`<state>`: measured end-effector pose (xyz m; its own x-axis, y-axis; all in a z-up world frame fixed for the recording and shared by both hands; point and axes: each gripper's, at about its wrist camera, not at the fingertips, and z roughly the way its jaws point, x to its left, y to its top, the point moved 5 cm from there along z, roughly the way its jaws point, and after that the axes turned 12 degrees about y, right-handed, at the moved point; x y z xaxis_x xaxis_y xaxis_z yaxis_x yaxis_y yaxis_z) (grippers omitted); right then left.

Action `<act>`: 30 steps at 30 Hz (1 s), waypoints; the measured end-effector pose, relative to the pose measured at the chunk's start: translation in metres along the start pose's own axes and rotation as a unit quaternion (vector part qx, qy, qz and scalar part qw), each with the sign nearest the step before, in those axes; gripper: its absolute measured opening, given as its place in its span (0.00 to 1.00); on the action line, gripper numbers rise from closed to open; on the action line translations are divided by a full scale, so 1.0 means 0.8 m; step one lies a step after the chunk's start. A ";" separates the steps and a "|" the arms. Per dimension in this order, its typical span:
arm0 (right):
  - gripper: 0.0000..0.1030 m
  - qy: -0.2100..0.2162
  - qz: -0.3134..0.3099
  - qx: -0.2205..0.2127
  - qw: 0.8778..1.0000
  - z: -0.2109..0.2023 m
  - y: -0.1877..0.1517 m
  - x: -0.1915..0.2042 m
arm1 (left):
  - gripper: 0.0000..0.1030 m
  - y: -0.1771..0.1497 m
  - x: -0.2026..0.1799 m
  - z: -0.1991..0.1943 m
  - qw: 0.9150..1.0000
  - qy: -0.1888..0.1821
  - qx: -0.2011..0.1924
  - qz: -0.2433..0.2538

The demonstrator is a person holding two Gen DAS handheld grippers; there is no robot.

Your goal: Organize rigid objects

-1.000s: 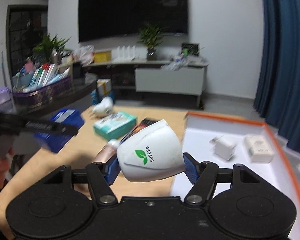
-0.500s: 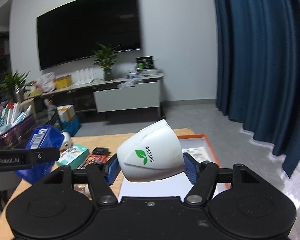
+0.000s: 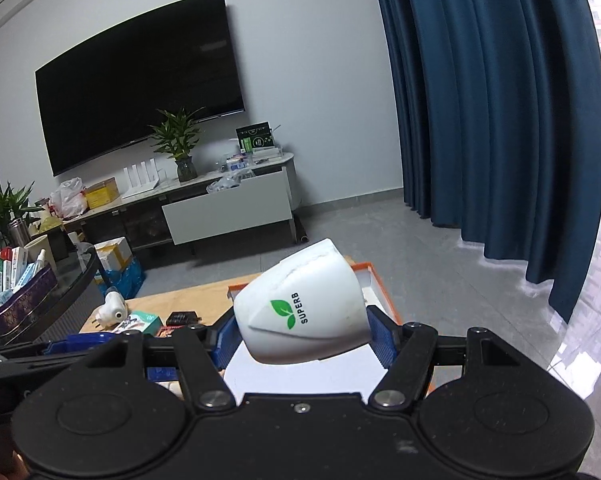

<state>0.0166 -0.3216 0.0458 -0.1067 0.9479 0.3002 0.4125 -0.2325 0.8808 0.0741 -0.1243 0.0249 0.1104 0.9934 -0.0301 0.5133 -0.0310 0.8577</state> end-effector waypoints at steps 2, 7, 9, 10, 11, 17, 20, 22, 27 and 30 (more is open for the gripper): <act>0.76 0.000 0.002 0.000 1.000 0.000 0.000 0.000 | 0.61 0.001 -0.001 -0.004 1.000 0.004 -0.001 0.000; 0.76 0.002 0.000 0.001 1.000 0.001 -0.003 0.003 | 0.61 -0.001 -0.003 -0.012 1.000 0.009 -0.005 -0.001; 0.76 0.003 -0.002 0.002 1.000 0.001 -0.004 0.005 | 0.61 -0.002 -0.002 -0.012 1.000 0.009 -0.004 -0.003; 0.76 0.004 -0.003 0.002 1.000 -0.001 -0.005 0.004 | 0.61 -0.003 -0.003 -0.014 1.000 0.009 -0.003 -0.004; 0.76 0.004 -0.004 0.001 1.000 -0.003 -0.005 0.001 | 0.61 -0.004 -0.003 -0.015 1.000 0.009 -0.003 -0.005; 0.76 0.006 -0.007 0.003 1.000 -0.005 -0.006 0.001 | 0.61 -0.006 -0.004 -0.018 1.000 0.009 -0.007 -0.006; 0.76 0.007 -0.008 0.004 1.000 -0.006 -0.007 0.001 | 0.61 -0.007 -0.005 -0.020 1.000 0.008 -0.007 -0.007; 0.76 0.008 -0.010 0.005 1.000 -0.006 -0.008 0.001 | 0.61 -0.008 -0.005 -0.020 1.000 0.007 -0.007 -0.007; 0.76 0.012 -0.008 0.006 1.000 -0.007 -0.005 -0.002 | 0.61 -0.009 -0.005 -0.021 1.000 0.004 -0.006 -0.009; 0.76 0.013 -0.007 0.006 1.000 -0.007 -0.005 -0.003 | 0.61 -0.009 -0.006 -0.021 1.000 0.003 -0.006 -0.008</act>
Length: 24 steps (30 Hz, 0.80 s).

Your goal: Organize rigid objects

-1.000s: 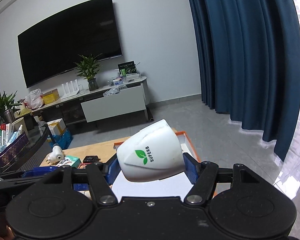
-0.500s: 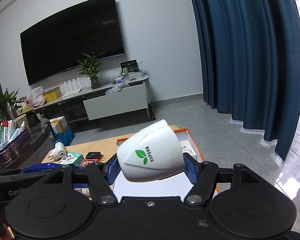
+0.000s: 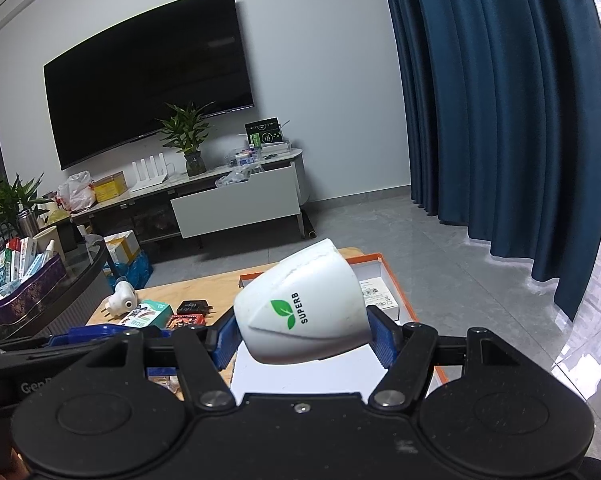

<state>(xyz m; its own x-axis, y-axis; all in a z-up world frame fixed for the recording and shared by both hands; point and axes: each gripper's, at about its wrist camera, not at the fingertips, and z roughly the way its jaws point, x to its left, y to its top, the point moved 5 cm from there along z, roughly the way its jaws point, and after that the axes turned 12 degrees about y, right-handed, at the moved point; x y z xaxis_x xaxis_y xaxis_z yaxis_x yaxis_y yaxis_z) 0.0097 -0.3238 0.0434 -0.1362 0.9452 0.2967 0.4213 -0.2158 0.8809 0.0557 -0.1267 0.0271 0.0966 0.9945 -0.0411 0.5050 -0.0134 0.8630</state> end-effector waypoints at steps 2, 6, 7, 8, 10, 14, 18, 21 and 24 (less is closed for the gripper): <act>0.76 0.000 0.000 0.000 1.000 0.000 0.000 -0.001 | 0.61 -0.001 0.000 0.000 1.000 -0.001 0.000 0.000; 0.76 0.000 0.001 0.000 1.000 0.000 0.000 -0.001 | 0.61 -0.001 -0.001 0.001 1.000 -0.001 0.000 0.001; 0.76 0.001 0.002 0.001 1.000 0.000 0.000 -0.001 | 0.61 -0.001 -0.001 0.001 1.000 0.000 0.000 0.002; 0.76 0.002 0.001 0.001 1.000 0.000 0.000 -0.001 | 0.61 -0.001 0.000 0.001 1.000 -0.001 0.000 0.001; 0.76 0.002 -0.001 0.002 1.000 -0.002 0.001 0.000 | 0.61 -0.001 -0.001 0.001 1.000 0.000 0.000 0.001; 0.76 0.002 -0.002 0.003 1.000 -0.002 0.002 0.001 | 0.61 -0.002 -0.001 0.000 1.000 0.001 -0.001 0.001; 0.76 0.002 -0.002 0.004 1.000 -0.001 0.003 0.000 | 0.61 -0.002 -0.001 0.000 1.000 0.001 -0.001 0.001; 0.76 0.002 -0.002 0.006 1.000 0.000 0.002 0.000 | 0.61 -0.002 -0.002 0.000 1.000 0.001 -0.001 0.001; 0.76 0.003 -0.003 0.006 1.000 0.001 0.002 -0.001 | 0.61 -0.002 -0.002 0.000 1.000 0.001 -0.001 0.002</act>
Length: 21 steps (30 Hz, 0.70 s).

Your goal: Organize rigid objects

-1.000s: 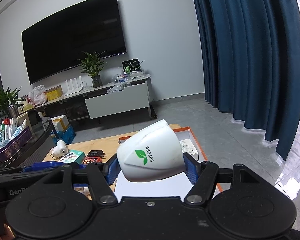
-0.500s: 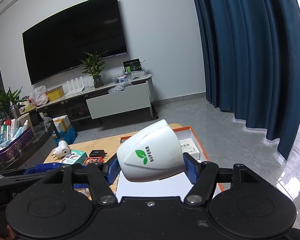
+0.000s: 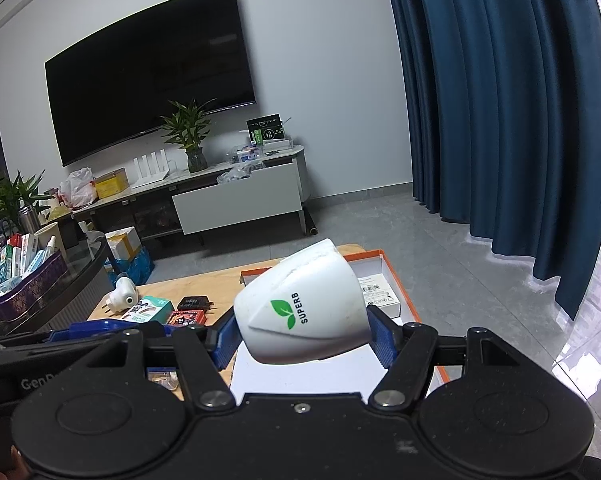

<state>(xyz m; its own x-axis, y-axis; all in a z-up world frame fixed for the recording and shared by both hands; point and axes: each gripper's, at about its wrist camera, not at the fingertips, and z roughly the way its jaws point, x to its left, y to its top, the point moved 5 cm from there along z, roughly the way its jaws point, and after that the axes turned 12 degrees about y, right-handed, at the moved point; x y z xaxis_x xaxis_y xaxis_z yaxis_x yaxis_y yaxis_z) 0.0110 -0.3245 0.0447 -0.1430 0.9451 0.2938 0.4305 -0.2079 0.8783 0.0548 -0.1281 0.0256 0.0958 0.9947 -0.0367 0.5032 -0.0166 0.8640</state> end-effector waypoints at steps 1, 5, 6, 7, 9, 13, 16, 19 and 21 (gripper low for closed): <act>0.76 0.000 0.000 0.000 1.000 0.000 0.000 0.000 | 0.61 0.000 0.000 0.000 1.000 0.000 0.000 0.000; 0.76 -0.001 0.001 0.000 1.000 0.000 0.000 0.000 | 0.61 0.000 -0.001 0.000 1.000 0.000 0.000 0.000; 0.76 -0.001 0.001 0.000 1.000 0.000 0.000 0.000 | 0.61 0.000 -0.001 -0.001 1.000 0.000 0.000 0.000; 0.76 0.000 0.001 0.000 1.000 0.000 0.000 0.000 | 0.61 0.000 -0.001 0.000 1.000 0.000 0.000 0.001; 0.76 -0.001 0.001 0.000 1.000 0.000 0.000 0.000 | 0.61 0.000 -0.001 -0.001 1.000 -0.001 0.000 0.001; 0.76 -0.001 0.001 0.000 1.000 0.002 -0.001 -0.001 | 0.61 -0.001 -0.003 0.000 1.000 -0.001 0.002 0.002; 0.76 -0.001 0.002 0.002 1.000 0.004 -0.003 -0.003 | 0.61 -0.001 -0.003 0.001 1.000 -0.001 0.003 0.004; 0.76 -0.001 0.002 0.003 1.000 0.006 -0.004 -0.004 | 0.61 -0.001 -0.004 0.001 1.000 -0.002 0.004 0.003; 0.76 -0.001 0.003 0.003 1.000 0.006 -0.004 -0.004 | 0.61 -0.002 -0.004 0.002 1.000 -0.002 0.005 0.003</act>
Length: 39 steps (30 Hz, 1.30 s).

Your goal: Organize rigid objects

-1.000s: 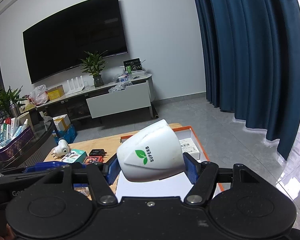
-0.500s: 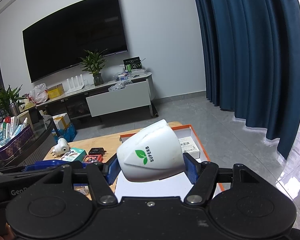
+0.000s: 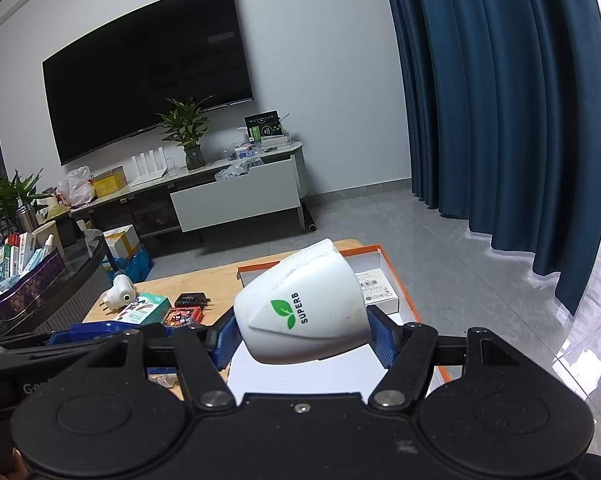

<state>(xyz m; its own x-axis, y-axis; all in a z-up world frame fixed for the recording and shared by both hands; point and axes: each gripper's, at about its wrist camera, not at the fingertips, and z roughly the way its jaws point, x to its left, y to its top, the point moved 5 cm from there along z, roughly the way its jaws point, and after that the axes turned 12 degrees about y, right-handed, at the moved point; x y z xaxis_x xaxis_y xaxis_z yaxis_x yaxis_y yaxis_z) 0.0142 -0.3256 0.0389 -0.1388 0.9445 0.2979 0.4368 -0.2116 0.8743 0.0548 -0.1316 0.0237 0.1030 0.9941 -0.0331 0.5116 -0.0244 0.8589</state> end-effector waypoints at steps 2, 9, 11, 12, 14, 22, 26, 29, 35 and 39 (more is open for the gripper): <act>0.76 0.000 0.000 0.000 1.000 0.000 0.000 0.000 | 0.61 0.000 -0.001 0.000 1.000 0.000 0.000 0.001; 0.76 0.000 0.000 0.001 1.000 0.002 -0.001 -0.001 | 0.61 -0.002 0.000 0.002 1.000 -0.001 0.003 0.001; 0.76 0.000 0.000 0.002 1.000 0.002 0.000 -0.001 | 0.61 -0.003 0.000 0.004 1.000 0.000 0.003 0.001; 0.76 0.000 0.001 0.002 1.000 0.003 -0.002 -0.001 | 0.61 -0.003 0.000 0.004 1.000 0.000 0.004 0.001; 0.76 0.000 0.000 0.002 1.000 0.004 -0.003 -0.001 | 0.61 -0.003 0.000 0.004 1.000 0.000 0.004 0.001; 0.76 0.000 0.001 0.003 1.000 0.004 -0.002 -0.002 | 0.61 -0.007 0.001 0.006 1.000 0.000 0.007 0.001; 0.76 0.000 0.001 0.004 1.000 0.005 -0.003 -0.002 | 0.61 -0.008 0.000 0.006 1.000 -0.001 0.008 0.001; 0.76 -0.001 0.002 0.004 1.000 0.006 -0.005 -0.001 | 0.61 -0.009 0.000 0.007 1.000 -0.001 0.009 0.001; 0.76 -0.001 0.003 0.007 1.000 0.009 -0.012 -0.003 | 0.61 -0.010 -0.001 0.008 1.000 -0.001 0.012 0.001; 0.76 -0.001 0.004 0.007 1.000 0.009 -0.013 -0.003 | 0.61 -0.011 -0.002 0.011 1.000 -0.002 0.014 0.001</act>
<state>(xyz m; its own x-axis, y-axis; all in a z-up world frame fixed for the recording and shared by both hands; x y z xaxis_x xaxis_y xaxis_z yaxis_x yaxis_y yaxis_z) 0.0164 -0.3235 0.0262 -0.1327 0.9435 0.3037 0.4503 -0.2155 0.8665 0.0577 -0.1335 0.0120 0.1077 0.9936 -0.0326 0.5355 -0.0303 0.8440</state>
